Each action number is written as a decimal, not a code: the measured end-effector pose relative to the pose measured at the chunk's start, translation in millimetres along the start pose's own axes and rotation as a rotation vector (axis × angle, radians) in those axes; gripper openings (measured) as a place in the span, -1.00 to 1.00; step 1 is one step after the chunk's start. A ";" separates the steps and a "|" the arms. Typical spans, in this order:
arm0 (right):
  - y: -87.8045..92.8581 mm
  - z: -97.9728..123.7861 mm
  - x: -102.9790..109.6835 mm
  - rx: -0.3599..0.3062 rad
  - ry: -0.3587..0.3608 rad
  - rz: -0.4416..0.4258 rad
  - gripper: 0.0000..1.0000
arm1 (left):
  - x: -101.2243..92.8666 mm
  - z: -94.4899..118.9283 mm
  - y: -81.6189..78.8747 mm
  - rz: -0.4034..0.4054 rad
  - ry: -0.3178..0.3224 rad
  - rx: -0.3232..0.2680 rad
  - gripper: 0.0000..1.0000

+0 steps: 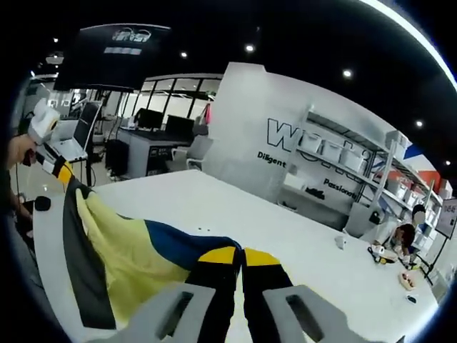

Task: Fold the garment on the visible template until the final outline fits inside the template.

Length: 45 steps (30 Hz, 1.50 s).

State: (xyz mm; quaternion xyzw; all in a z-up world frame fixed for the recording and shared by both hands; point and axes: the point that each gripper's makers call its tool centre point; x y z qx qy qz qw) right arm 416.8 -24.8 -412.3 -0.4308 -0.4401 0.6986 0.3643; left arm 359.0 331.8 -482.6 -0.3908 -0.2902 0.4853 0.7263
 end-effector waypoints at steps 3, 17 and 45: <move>-9.5 7.0 0.8 -0.012 -0.010 0.013 -1.00 | 1.2 5.2 -4.9 0.060 -0.006 0.019 -0.94; -33.0 27.6 3.8 0.031 -0.039 0.019 -1.00 | 2.5 15.7 -25.6 0.129 -0.048 0.070 -0.94; -22.0 -4.4 -13.1 0.078 -0.056 -0.060 -1.00 | 21.3 -24.8 -49.7 -0.011 -0.089 0.072 -0.93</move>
Point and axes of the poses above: the point that each gripper's makers call its tool centre point, and the gripper's own axes: z roughly backward along the fingers, x roughly to its left, y roughly out of its underside, and after that the axes turned 2 degrees about -z, right-handed
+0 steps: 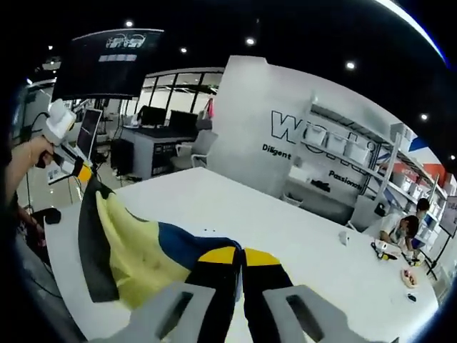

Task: Fold the garment on the visible template until the final outline fits inside the template.

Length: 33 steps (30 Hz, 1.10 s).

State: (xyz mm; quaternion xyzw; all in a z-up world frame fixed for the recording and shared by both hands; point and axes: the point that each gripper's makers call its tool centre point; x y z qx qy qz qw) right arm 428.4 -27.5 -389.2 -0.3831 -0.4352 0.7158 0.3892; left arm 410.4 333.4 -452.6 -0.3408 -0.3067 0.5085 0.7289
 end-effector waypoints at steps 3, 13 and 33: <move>10.2 -12.3 -3.7 0.024 -0.007 -0.003 -1.00 | -9.0 -11.9 2.1 0.008 0.004 0.009 -0.93; 46.8 -64.2 -21.5 0.064 -0.038 -0.069 -1.00 | -0.3 -69.0 3.5 0.013 -0.010 0.036 -0.93; 128.2 -148.7 -32.1 0.253 -0.042 -0.113 -1.00 | 9.7 -182.9 30.7 0.018 0.002 0.122 -0.94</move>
Point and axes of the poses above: the point that each gripper's makers call its tool centre point, and the gripper's own axes: z roughly backward along the fingers, x roughly to its left, y roughly out of its underside, and after that the axes turned 2 degrees about -z, right-handed
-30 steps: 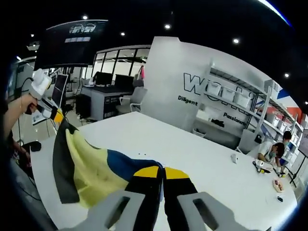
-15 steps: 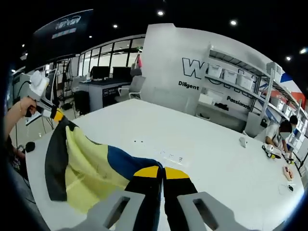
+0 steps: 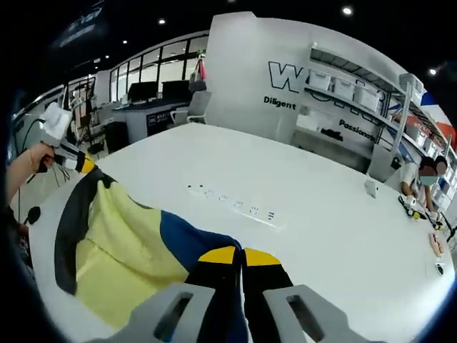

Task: Fold the garment on the visible template until the final outline fits inside the template.

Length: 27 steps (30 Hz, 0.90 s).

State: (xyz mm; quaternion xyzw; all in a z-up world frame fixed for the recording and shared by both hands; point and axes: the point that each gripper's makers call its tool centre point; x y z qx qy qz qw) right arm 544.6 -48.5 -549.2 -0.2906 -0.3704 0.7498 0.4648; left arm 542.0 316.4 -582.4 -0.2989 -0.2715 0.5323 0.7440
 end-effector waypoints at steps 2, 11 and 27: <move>5.0 -7.8 -2.0 0.009 0.004 -0.003 -1.00 | 1.2 -6.8 0.4 0.010 0.004 0.002 -0.94; 13.6 -39.4 -4.4 0.030 -0.004 -0.034 -1.00 | 10.8 -38.0 11.7 0.131 0.030 0.024 -0.94; 40.1 -77.7 -13.4 0.090 0.057 -0.022 -1.00 | 17.1 -73.5 2.4 -0.019 -0.022 0.031 -0.94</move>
Point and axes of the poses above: the point that each gripper's makers call its tool centre point, and the gripper's own axes: z roughly backward along the fingers, x roughly to its left, y roughly out of its underside, and after that the axes turned 2 degrees about -z, right-handed
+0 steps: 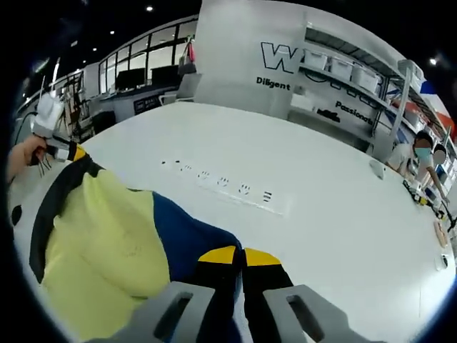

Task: Fold the garment on the visible template until the final outline fits inside the template.

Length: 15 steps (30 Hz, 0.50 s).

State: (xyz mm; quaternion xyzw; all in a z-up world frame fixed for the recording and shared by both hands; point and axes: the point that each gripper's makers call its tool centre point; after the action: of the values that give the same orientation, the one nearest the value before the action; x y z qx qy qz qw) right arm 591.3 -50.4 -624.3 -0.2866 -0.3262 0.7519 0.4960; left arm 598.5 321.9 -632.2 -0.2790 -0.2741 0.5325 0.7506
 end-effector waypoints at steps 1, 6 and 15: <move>1.4 -1.8 -0.4 0.004 -0.001 -0.001 -1.00 | 0.4 -1.9 0.2 0.000 -0.005 0.001 -0.94; 4.4 -10.7 -3.4 -0.015 0.007 -0.043 -1.00 | -0.8 -9.3 3.6 -0.019 -0.019 0.024 -0.94; 17.5 -23.9 -4.7 0.017 -0.016 -0.044 -1.00 | -2.2 -24.6 15.2 -0.030 -0.007 0.081 -0.93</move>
State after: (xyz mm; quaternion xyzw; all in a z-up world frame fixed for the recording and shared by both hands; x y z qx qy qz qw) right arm 601.2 -55.0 -652.3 -0.2692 -0.3299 0.7458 0.5124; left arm 605.4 320.9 -660.3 -0.2421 -0.2592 0.5330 0.7682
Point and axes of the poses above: the point that each gripper's makers call its tool centre point, and the gripper's own axes: z roughly backward along the fingers, x roughly to its left, y roughly out of its underside, and after that the axes turned 2 degrees about -z, right-handed
